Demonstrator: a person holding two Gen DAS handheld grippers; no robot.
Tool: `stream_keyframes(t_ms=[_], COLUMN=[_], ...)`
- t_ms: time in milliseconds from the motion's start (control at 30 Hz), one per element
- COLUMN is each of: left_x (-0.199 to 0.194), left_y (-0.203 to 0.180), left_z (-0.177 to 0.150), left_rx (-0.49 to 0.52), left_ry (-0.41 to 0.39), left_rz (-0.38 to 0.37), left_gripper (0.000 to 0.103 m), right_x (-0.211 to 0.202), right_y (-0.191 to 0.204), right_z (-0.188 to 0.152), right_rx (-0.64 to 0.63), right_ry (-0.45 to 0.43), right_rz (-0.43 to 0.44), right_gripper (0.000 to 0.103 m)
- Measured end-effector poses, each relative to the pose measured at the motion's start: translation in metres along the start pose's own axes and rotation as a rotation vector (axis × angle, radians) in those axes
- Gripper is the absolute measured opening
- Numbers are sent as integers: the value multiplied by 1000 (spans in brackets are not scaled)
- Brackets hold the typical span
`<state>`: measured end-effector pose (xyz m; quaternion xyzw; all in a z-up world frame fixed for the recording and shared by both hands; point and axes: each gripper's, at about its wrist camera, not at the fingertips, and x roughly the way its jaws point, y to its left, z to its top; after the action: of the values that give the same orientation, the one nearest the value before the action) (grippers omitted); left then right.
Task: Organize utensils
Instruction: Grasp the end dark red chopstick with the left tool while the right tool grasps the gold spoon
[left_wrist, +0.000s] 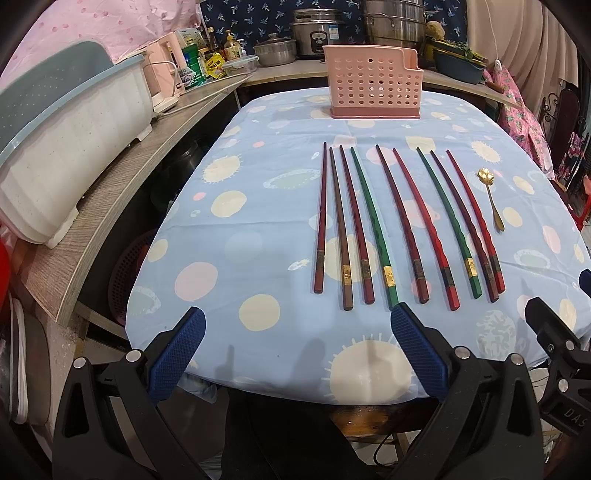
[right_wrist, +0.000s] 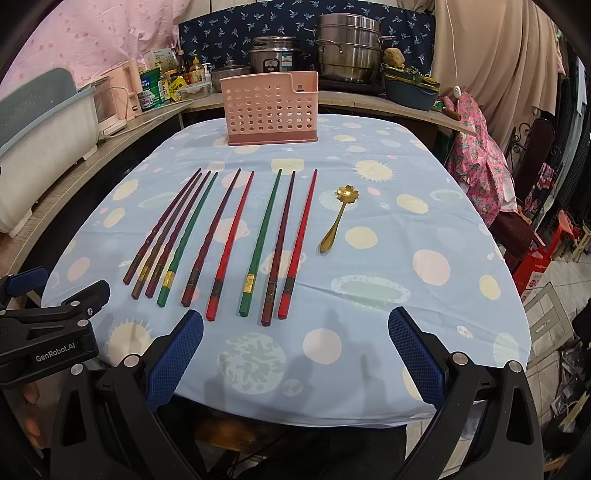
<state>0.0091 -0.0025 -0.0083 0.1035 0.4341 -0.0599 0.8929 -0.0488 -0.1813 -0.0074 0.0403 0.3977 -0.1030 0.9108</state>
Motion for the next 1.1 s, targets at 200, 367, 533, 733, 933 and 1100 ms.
stream_keyframes(t_ms=[200,367,533,733,933,1100], left_x=[0,1,13,32,52,68], left_y=[-1,0,17,30,30,33], left_z=[0,1,3,4,8,13], left_rx=[-1,-17,-77,-104,-99,-127], left_ry=[2,-1,24,33,46,76], left_rz=[-4,-14,-28,-25,-23,-58], left_gripper=[96,96,96,96,86,78], right_x=[0,0,6,13,22,31], right_y=[0,-2,-8,-15,-21,-23], right_z=[0,0,-1,0,3,10], right_rx=[2,7,23,45,61,65], right_ry=[-1,-10,-3,-1,7,12], right_rz=[0,4,4,6,11,21], right_gripper=[96,96,96,96,87,81])
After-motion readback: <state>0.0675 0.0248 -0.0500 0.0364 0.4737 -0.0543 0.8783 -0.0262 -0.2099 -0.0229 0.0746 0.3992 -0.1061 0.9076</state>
